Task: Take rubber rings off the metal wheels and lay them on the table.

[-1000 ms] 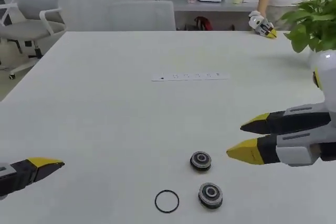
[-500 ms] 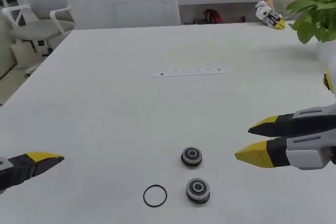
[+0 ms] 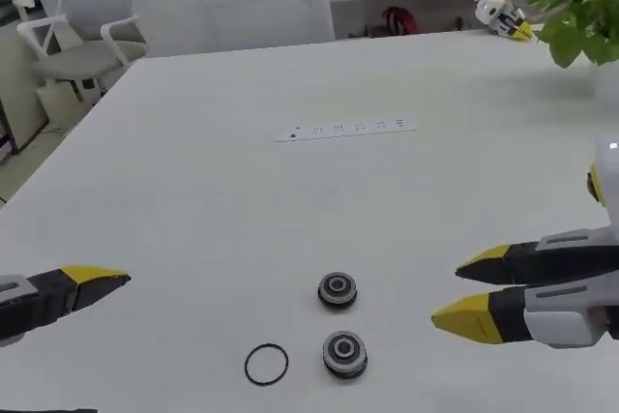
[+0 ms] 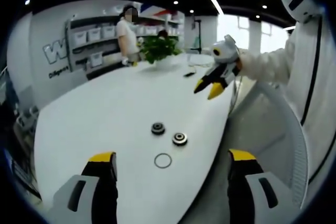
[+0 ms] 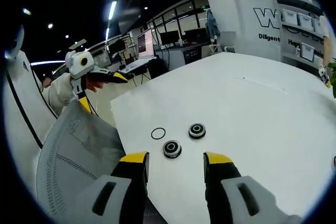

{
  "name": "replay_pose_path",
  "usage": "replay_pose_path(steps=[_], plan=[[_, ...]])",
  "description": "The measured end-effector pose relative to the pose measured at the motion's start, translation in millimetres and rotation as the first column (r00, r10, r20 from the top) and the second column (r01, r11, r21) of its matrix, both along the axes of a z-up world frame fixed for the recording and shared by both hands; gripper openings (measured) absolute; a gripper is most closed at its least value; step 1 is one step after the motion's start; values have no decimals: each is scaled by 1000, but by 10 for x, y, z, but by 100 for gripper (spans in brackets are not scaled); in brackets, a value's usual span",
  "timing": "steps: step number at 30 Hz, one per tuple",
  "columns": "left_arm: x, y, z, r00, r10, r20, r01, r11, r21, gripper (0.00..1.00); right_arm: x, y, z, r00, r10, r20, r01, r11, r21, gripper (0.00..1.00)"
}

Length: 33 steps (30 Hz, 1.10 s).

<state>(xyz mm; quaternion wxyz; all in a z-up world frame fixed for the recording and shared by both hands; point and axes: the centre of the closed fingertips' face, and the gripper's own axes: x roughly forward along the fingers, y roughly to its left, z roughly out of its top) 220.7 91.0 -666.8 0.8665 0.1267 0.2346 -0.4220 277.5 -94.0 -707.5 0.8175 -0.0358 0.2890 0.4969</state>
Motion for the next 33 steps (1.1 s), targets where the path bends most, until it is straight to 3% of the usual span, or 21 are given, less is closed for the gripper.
replay_pose_path(steps=[15, 25, 33], plan=[[11, -343, -9, 1000, -25, -1, 25, 998, 55, 88, -41, 34, -226, 997, 62, -48, -57, 994, 94, 38], [124, -585, 87, 998, -58, 1, 58, 998, 29, 79, 26, 54, -376, 993, 87, -73, -77, 989, 128, 37], [304, -736, 123, 998, -66, 14, 66, 998, 22, 76, 51, 150, -444, 990, 116, -78, -102, 981, 164, 37]])
